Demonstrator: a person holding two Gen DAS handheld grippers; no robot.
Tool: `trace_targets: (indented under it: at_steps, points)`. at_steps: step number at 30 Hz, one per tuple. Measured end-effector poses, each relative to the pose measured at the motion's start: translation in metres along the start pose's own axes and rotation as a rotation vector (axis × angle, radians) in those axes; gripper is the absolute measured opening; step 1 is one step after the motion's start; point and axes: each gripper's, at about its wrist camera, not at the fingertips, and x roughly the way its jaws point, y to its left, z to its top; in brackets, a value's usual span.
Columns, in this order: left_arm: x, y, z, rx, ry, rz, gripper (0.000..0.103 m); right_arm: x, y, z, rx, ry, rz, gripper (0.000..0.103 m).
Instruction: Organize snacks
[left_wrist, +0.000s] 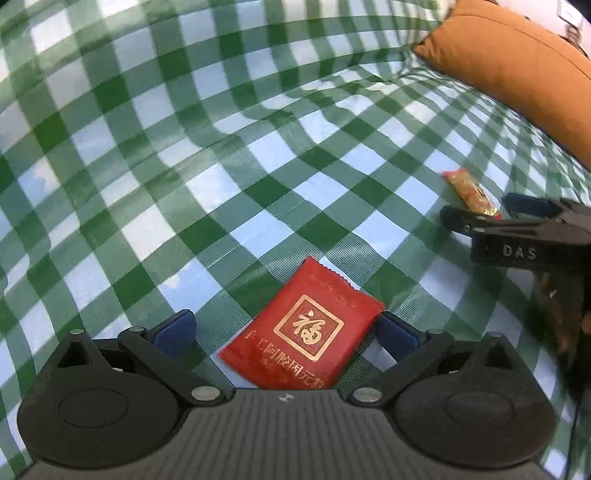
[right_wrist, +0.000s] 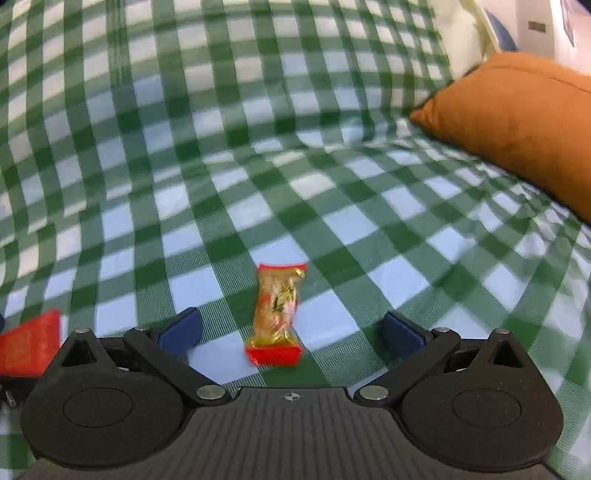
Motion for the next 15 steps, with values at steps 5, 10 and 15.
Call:
trace_targets:
  at_steps: [5, 10, 15]
  points:
    - [0.003, 0.003, -0.003, 0.003, -0.025, 0.001, 0.103, 0.004, 0.002, -0.001, -0.008, 0.004, -0.006, 0.103]
    - [-0.001, -0.004, -0.001, -0.005, -0.027, 0.023, 0.103, 0.003, 0.005, -0.002, -0.009, 0.006, -0.008, 0.103]
    - [-0.026, -0.002, 0.007, -0.033, -0.033, 0.01, 0.048, 0.002, 0.005, -0.002, -0.002, 0.004, -0.019, 0.082]
